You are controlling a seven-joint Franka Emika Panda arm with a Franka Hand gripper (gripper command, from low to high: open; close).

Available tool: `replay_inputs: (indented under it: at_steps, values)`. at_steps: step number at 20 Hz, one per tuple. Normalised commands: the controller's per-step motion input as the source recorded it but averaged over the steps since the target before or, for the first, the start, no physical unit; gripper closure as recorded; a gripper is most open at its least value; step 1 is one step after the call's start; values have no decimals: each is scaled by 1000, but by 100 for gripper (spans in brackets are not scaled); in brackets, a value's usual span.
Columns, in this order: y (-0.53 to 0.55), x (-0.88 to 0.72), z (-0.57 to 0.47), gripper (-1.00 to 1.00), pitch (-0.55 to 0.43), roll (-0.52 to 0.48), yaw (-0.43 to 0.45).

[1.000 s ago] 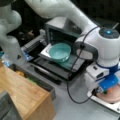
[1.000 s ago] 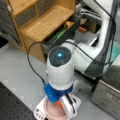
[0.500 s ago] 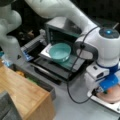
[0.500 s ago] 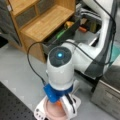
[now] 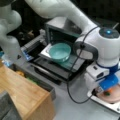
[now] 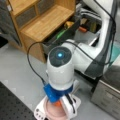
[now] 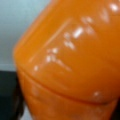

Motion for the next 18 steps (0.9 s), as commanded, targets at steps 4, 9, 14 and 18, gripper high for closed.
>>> replay_inputs:
  at_steps: [4,9,14,18]
  values:
    - [89,56,40,100,7,-306,0]
    - [112,32,76,100,4,-306,25]
    - [62,-56,104,100,9,-333,170]
    - [-27,-135,52,100,24,-349,259]
